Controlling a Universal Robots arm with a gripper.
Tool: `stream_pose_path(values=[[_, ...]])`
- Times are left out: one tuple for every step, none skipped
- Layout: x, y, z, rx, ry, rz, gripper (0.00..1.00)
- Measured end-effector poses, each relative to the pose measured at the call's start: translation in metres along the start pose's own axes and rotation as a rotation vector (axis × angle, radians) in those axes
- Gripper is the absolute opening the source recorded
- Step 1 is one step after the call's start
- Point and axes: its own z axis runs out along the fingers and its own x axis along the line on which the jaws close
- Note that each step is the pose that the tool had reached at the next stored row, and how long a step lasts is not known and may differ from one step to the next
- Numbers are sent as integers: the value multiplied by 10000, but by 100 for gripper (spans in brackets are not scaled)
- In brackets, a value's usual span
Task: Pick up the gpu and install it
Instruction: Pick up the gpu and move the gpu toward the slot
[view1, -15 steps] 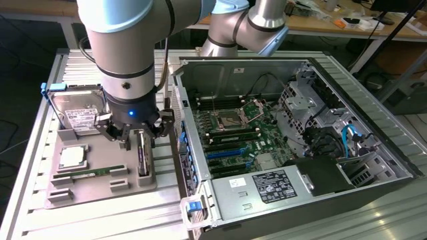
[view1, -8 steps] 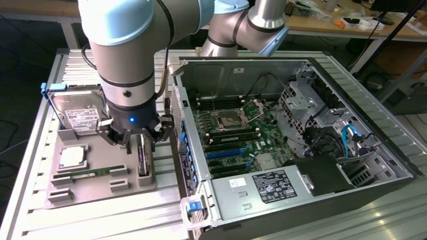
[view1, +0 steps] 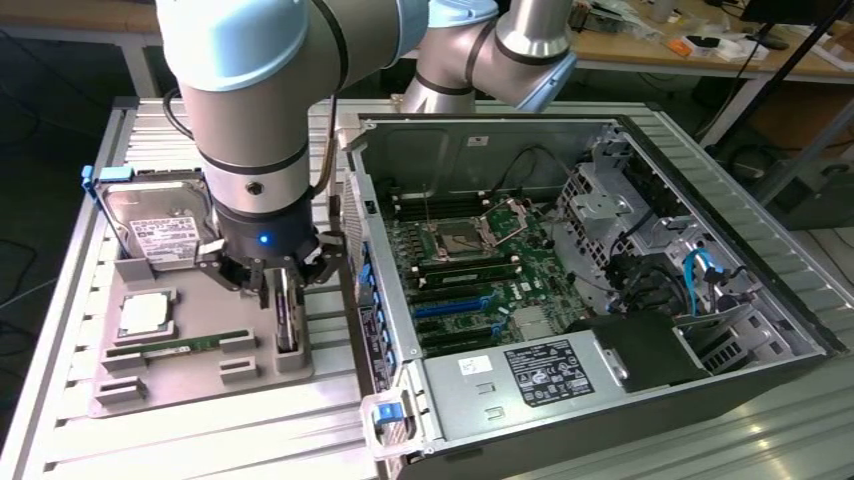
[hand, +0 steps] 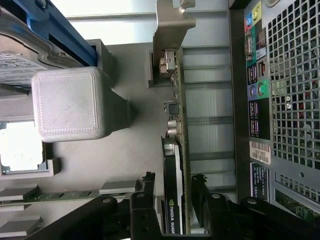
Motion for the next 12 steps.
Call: stream_pose_path(values=[[0, 0, 0, 0, 0, 0, 40], [0, 0, -1, 1, 2, 0, 34], [0, 0, 0, 0, 1, -1, 28], [0, 0, 0, 0, 0, 0, 28], [0, 0, 0, 0, 0, 0, 27], [0, 0, 0, 0, 0, 0, 27], [0, 0, 0, -1, 0, 0, 27], [0, 0, 0, 0, 0, 0, 27], [0, 0, 0, 0, 0, 0, 27], [0, 0, 0, 0, 0, 0, 27], [0, 0, 0, -1, 0, 0, 27], [0, 0, 0, 0, 0, 0, 27]])
